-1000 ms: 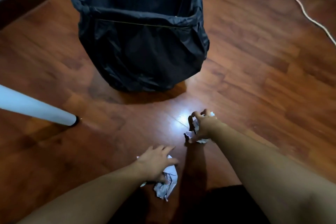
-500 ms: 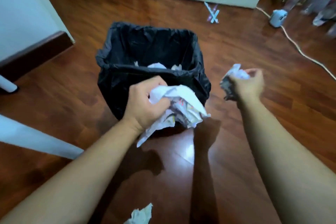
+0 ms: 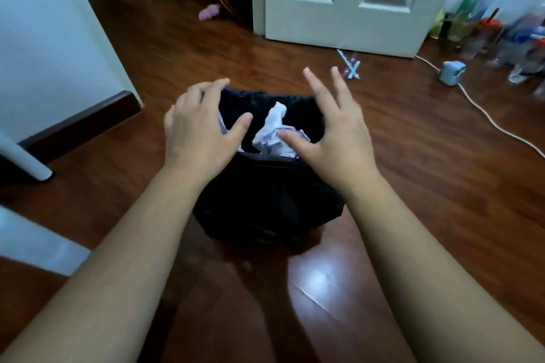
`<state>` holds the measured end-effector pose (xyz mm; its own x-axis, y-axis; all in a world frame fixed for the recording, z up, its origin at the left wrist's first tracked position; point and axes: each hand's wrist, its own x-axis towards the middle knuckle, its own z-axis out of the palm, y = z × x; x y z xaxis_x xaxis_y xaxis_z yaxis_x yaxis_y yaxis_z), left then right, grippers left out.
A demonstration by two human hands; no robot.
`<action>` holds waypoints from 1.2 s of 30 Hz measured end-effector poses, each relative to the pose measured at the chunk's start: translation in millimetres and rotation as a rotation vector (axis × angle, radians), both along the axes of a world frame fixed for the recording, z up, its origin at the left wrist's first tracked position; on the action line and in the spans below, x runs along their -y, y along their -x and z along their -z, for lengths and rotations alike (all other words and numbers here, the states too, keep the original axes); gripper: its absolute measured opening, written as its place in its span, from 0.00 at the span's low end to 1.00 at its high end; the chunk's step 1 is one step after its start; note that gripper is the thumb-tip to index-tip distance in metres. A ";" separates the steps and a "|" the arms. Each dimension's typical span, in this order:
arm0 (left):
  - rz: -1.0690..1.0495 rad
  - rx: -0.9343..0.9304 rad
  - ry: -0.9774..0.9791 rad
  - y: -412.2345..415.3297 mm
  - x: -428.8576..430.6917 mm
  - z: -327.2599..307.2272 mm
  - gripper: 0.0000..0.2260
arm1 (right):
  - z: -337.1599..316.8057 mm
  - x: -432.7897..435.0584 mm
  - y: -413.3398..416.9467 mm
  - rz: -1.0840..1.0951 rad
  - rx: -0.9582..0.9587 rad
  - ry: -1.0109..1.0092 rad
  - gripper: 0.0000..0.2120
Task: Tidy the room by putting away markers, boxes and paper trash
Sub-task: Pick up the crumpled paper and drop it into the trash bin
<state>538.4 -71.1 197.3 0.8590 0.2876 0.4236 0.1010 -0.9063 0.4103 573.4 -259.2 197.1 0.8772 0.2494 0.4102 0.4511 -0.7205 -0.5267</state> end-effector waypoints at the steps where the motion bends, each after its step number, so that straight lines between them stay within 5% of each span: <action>1: 0.030 0.080 0.009 6.5 -3.3 2.1 0.23 | -1.8 -5.3 4.7 0.031 0.129 -0.089 0.30; 4: 0.139 0.067 -0.028 19.8 -21.0 17.2 0.21 | -1.2 -28.5 28.8 -0.097 0.479 -0.364 0.10; 6: 0.167 -0.078 -0.072 25.0 -37.6 34.8 0.24 | 23.0 -44.8 62.6 -0.354 0.450 -0.387 0.09; 10: 0.226 -0.146 0.003 24.8 -52.6 59.2 0.22 | 131.1 -43.1 135.8 -0.867 0.098 0.042 0.10; 14: 0.249 -0.085 0.081 21.0 -49.9 65.8 0.16 | 217.9 -18.9 182.8 -1.109 -0.498 0.717 0.37; 17: 0.253 -0.072 0.097 20.3 -48.6 68.5 0.16 | 242.4 -15.7 204.1 -1.257 -0.459 0.921 0.41; 24: 0.255 -0.052 0.125 18.2 -48.7 71.7 0.15 | 273.5 -11.6 199.9 -1.203 -0.385 1.128 0.20; 28: 0.271 -0.056 0.133 15.2 -51.3 72.7 0.15 | 233.3 -22.6 151.3 -1.049 -0.335 0.872 0.18; 30: 0.284 -0.052 0.125 15.3 -52.8 71.9 0.15 | 189.5 -46.0 125.2 -0.843 -0.274 0.414 0.15; 33: 0.287 -0.053 0.145 15.1 -53.7 71.0 0.14 | 105.9 -80.8 90.2 -0.584 0.164 -0.206 0.10; 36: 0.290 -0.082 0.155 14.0 -53.3 71.8 0.17 | 13.6 -87.9 60.1 -0.340 0.496 -0.527 0.05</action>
<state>524.3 -17.9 125.4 0.9439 0.0815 0.3202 -0.1138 -0.8295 0.5468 513.3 -171.3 183.4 0.4725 0.1354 0.8709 0.8722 -0.2139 -0.4400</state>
